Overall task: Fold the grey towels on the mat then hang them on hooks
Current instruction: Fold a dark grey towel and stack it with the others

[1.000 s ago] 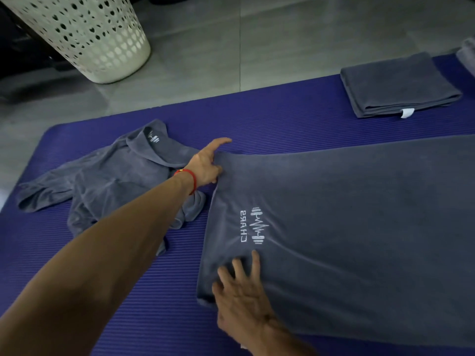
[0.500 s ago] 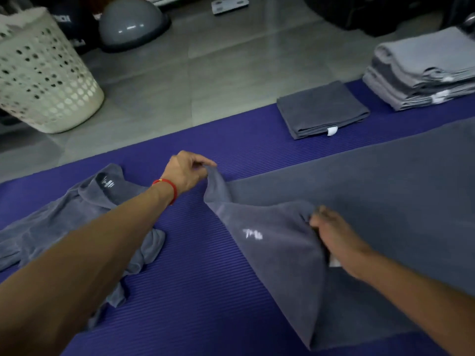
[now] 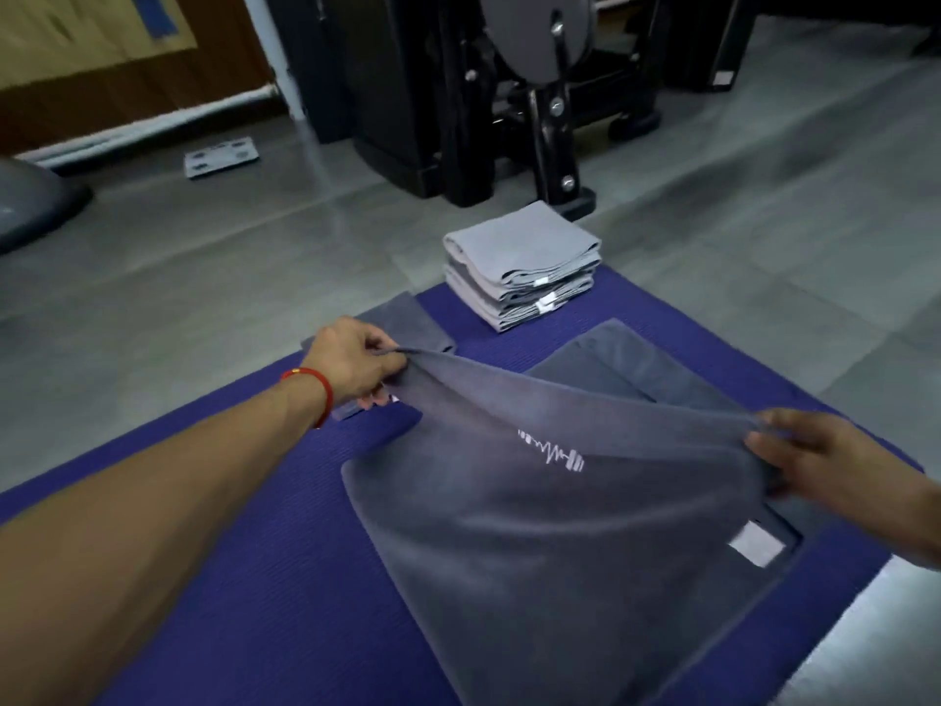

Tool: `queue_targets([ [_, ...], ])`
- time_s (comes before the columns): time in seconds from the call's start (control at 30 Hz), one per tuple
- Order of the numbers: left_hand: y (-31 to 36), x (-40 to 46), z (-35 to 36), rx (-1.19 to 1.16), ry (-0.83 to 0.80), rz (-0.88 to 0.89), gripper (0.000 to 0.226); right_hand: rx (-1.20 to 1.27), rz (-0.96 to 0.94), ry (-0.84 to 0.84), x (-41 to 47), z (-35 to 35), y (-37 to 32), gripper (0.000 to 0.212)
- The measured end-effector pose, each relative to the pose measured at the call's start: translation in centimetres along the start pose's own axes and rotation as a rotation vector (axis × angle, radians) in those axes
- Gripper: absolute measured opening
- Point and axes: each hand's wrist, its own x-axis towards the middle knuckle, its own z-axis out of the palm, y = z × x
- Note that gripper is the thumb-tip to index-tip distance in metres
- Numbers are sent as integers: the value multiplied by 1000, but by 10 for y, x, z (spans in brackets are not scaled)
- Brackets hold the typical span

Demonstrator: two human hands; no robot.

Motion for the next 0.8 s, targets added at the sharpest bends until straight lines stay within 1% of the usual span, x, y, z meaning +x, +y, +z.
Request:
queue_targets([
  [0.03, 15, 9, 15, -1, 5, 21, 12, -1, -15, 29, 2, -17, 19, 58],
  [0.07, 29, 20, 30, 0, 9, 43, 14, -20, -11, 97, 5, -31, 41, 68],
  [0.1, 43, 32, 46, -5, 4, 64, 15, -41, 2, 170, 3, -35, 54, 60],
  [0.17, 70, 57, 74, 4, -3, 104, 13, -26, 36, 244, 2, -36, 74, 26],
  [0.2, 82, 69, 87, 22, 0, 122, 11, -25, 36, 302, 7, -36, 90, 21],
  [0.27, 105, 94, 115, 64, -11, 165, 13, -58, 78, 401, 12, -34, 122, 19],
  [0.33, 124, 118, 141, 95, -18, 201, 16, -148, 104, 494, 16, -32, 144, 18],
  [0.43, 143, 147, 176, 166, 21, 236, 11, -171, 125, 600, 23, -34, 160, 12],
  [0.57, 166, 171, 217, 252, 92, 282, 14, -154, 152, 733, 45, -46, 176, 12],
  [0.67, 177, 190, 245, 322, 113, 251, 18, -232, 135, 776, 64, -56, 180, 13],
  [0.73, 181, 202, 261, 354, 106, 221, 19, -262, 126, 762, 70, -58, 180, 17],
  [0.8, 183, 211, 275, 367, 96, 209, 20, -298, 114, 744, 71, -59, 180, 16],
])
